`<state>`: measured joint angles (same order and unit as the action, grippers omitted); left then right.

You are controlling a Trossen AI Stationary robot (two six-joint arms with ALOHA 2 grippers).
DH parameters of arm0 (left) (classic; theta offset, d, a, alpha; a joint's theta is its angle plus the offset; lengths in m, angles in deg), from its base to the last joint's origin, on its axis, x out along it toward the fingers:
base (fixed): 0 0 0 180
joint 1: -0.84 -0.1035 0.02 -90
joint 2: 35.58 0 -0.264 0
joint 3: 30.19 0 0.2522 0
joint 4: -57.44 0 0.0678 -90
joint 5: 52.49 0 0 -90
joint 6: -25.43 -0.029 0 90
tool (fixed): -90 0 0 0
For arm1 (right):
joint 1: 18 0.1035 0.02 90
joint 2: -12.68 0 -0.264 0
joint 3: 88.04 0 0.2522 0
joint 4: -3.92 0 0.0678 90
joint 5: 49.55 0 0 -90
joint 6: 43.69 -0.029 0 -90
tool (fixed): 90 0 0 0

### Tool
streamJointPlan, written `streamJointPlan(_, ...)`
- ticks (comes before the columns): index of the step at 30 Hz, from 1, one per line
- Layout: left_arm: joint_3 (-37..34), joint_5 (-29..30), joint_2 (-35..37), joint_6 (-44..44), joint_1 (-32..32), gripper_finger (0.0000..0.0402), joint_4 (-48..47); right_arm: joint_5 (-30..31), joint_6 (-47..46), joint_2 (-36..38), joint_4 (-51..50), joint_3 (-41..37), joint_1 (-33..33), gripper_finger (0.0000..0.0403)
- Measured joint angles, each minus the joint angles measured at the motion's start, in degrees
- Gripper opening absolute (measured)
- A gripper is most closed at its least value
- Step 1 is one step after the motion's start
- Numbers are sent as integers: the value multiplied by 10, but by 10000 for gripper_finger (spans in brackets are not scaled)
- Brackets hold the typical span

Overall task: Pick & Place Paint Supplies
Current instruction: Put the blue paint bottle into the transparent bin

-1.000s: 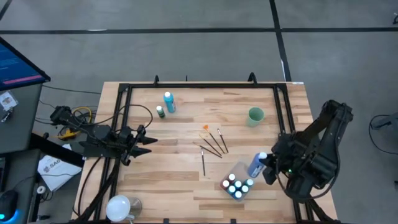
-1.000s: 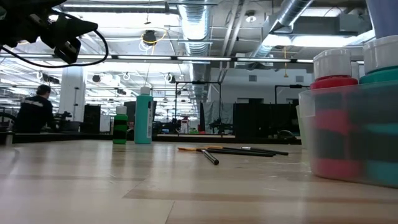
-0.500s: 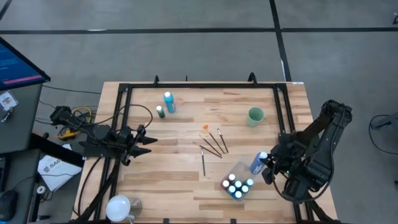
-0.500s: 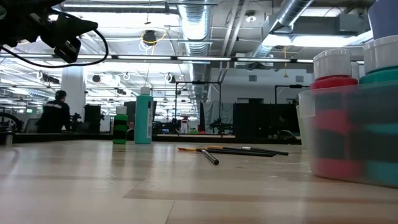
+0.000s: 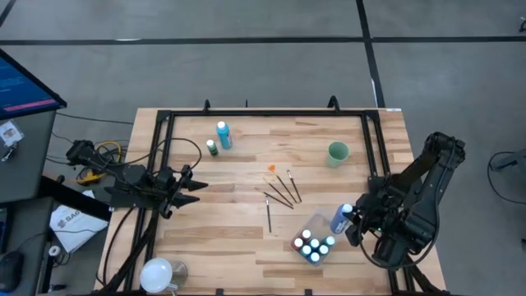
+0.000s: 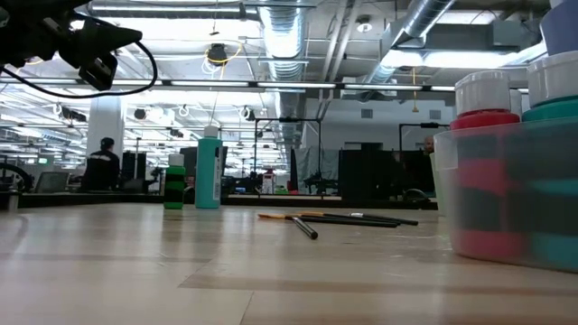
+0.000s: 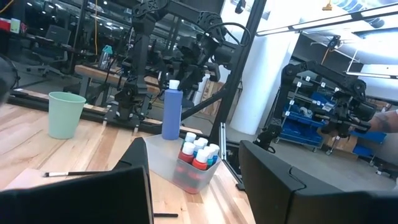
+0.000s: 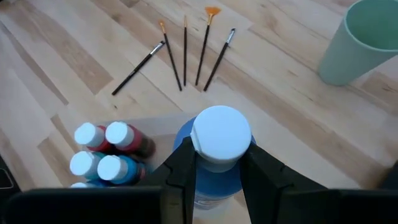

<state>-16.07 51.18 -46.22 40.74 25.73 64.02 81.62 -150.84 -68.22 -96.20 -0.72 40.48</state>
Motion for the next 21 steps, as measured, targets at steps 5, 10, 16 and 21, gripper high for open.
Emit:
streamJointPlan(5, 0, 0, 0, 0, 0, 132, 3, 1, 11, -13, 3, 0, 0, 86)
streamJointPlan(10, 0, 0, 0, 0, 0, 132, 4, -4, 8, -34, 3, 0, 0, 86)
streamJointPlan(16, 0, 0, 0, 0, 0, 132, 4, -7, 7, -55, 7, 0, 0, 86)
streamJointPlan(21, 0, 0, 0, 0, 0, 132, 6, -7, 6, -85, 11, 0, 0, 86)
